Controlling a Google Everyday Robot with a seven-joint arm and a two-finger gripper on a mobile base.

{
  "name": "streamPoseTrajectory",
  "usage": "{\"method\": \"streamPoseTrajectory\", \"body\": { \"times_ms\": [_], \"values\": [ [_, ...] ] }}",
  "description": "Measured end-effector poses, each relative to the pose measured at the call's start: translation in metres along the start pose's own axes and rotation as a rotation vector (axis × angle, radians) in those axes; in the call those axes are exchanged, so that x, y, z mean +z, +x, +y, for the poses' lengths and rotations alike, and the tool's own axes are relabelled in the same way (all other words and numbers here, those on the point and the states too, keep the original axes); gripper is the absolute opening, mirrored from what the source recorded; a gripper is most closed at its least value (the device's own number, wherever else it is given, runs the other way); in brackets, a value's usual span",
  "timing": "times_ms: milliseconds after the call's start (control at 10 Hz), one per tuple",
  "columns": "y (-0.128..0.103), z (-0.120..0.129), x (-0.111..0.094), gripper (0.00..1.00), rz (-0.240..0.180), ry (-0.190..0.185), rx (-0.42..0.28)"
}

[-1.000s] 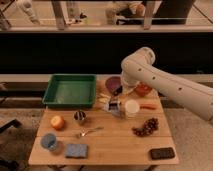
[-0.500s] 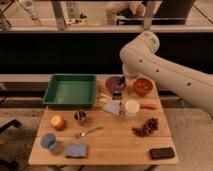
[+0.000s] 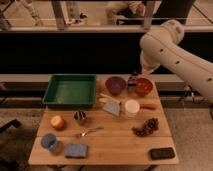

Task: Place brush in red bowl

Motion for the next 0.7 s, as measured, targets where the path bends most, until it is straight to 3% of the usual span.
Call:
{"method": "streamPoseTrajectory", "body": {
  "times_ms": [300,700],
  "values": [
    [0.053,-0.016,0.028,0.03,0.027,0.024,0.029],
    [0.069,-0.034,0.070,0.03,0.031,0.063,0.027]
  ]
}}
